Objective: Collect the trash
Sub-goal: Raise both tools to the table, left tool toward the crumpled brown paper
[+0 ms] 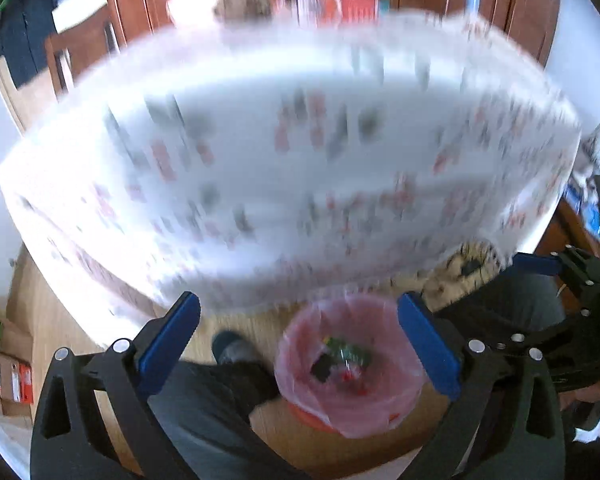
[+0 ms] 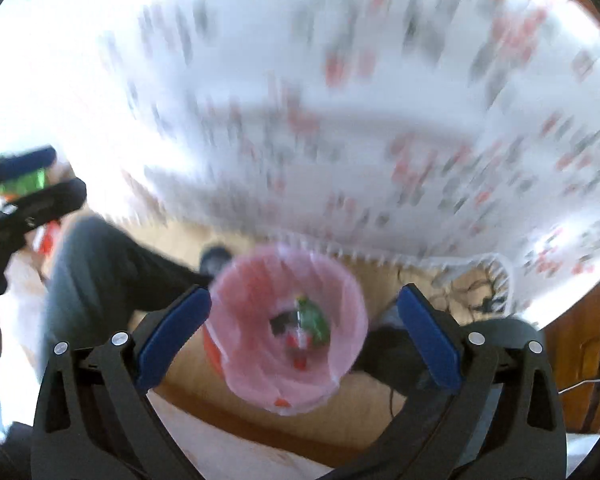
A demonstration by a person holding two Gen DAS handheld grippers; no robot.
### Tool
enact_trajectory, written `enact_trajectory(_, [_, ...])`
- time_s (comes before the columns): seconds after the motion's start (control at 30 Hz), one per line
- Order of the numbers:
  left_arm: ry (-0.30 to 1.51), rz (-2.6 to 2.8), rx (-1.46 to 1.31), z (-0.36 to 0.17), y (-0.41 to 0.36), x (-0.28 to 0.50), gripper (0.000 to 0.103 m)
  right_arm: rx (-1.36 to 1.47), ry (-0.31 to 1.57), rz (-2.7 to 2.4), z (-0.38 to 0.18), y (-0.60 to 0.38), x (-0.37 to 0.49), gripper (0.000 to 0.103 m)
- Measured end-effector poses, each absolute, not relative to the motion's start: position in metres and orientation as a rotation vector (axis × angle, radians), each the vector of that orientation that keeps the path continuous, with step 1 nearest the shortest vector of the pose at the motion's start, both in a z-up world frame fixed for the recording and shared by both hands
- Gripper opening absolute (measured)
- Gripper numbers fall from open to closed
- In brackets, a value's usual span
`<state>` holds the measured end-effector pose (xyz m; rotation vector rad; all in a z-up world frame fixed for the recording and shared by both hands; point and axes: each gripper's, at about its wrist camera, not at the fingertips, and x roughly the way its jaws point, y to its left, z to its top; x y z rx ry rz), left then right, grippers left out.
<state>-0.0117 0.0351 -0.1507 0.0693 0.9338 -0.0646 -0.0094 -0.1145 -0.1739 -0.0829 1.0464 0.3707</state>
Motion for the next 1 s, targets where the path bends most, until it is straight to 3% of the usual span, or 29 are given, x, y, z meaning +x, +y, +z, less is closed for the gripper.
enact_trajectory(0.2, [0.797,-0.058,0.079,-0.076,0.047,0.019,0.098,-0.137,0.860,0.339,-0.091,-0.099,0.018,0.097])
enact_trajectory(0.37, [0.733,-0.050,0.079,-0.038,0.059,0.070,0.098,-0.137,0.776,0.309,-0.055,-0.086,0.060,0.097])
enact_trajectory(0.63, [0.736,0.009,0.049,-0.025,0.085,0.166,0.098,-0.067,0.744,0.232,-0.029,-0.076,0.143,0.097])
enact_trajectory(1.0, [0.743,0.025,-0.014,-0.034,0.091,0.255,0.098,-0.046,0.765,0.169,-0.040,-0.071,0.208,0.097])
